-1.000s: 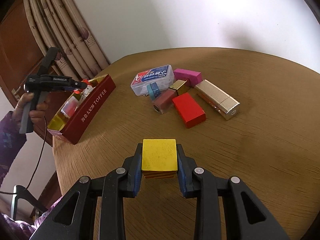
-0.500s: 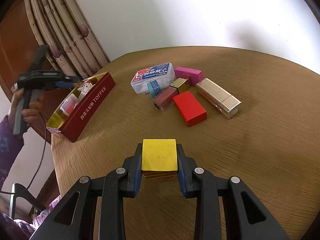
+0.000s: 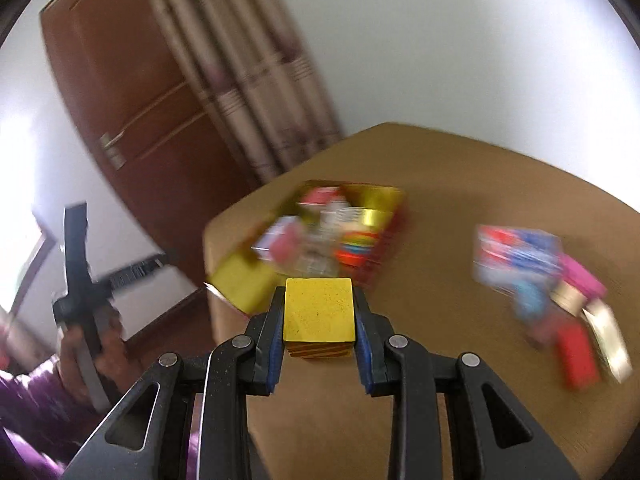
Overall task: Organize rigid objects
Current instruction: 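Release the tape measure in the tin while the right gripper carries the yellow cube over, then lower the yellow cube into the tin and open the right gripper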
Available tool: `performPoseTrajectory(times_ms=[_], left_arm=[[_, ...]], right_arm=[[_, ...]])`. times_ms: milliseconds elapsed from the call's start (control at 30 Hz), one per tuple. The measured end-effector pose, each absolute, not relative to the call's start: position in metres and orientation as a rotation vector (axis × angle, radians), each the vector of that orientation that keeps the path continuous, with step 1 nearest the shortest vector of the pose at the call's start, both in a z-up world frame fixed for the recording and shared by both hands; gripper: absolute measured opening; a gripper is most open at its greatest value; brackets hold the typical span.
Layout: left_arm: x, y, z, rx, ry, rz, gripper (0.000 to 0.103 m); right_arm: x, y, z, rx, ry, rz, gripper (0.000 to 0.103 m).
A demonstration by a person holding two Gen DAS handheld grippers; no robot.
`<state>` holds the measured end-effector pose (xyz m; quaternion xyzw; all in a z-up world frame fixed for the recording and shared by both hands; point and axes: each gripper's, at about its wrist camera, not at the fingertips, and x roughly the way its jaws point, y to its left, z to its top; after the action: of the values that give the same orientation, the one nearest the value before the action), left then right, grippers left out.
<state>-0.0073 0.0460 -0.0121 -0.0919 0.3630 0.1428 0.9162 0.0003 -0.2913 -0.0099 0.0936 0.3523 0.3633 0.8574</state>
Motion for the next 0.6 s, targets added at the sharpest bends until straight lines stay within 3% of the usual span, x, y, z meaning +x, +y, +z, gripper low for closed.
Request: performPoseTrajectory(times_ms=[233,600], left_arm=[[-0.009,0.051,-0.014,-0.2,0.749,0.226,0.05],[-0.002,0.061,-0.023,-0.248,0.795,0.176,0.05]], right_arm=[[0.043,-0.162,-0.033,0.038,0.939,0.804,0.028],[0.115,-0.097,-0.05,-0.049,1.088,0.702,0.028]])
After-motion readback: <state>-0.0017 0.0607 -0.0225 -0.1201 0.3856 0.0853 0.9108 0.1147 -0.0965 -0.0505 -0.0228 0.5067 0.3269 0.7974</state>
